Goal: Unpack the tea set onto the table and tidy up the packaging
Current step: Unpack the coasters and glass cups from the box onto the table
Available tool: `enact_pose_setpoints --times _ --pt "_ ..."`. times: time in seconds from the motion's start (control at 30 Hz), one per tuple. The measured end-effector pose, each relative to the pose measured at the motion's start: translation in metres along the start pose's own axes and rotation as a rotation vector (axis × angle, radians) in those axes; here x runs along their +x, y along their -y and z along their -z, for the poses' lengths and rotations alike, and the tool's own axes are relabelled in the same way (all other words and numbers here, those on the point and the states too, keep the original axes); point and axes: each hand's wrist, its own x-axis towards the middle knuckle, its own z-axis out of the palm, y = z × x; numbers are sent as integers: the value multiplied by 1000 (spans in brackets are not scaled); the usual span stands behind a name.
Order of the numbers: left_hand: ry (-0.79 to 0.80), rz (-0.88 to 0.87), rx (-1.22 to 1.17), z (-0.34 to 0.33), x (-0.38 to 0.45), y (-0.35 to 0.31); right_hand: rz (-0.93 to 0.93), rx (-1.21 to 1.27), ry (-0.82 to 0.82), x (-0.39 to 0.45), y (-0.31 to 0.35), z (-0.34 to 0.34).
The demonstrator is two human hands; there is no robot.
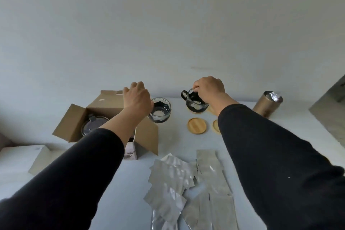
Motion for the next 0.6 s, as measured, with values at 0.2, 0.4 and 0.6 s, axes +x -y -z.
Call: enact_pose_setpoints --times 0.2,0.4,0.6 --pt "63 39 -30 -35 55 -81 -53 -66 39 28 -91 -28" --pt "174 80 -82 -92 109 -141 -68 -95 126 71 -165 -79" --pt "245 128 -83 -141 148 -171 -68 -21 175 109 -201 -128"
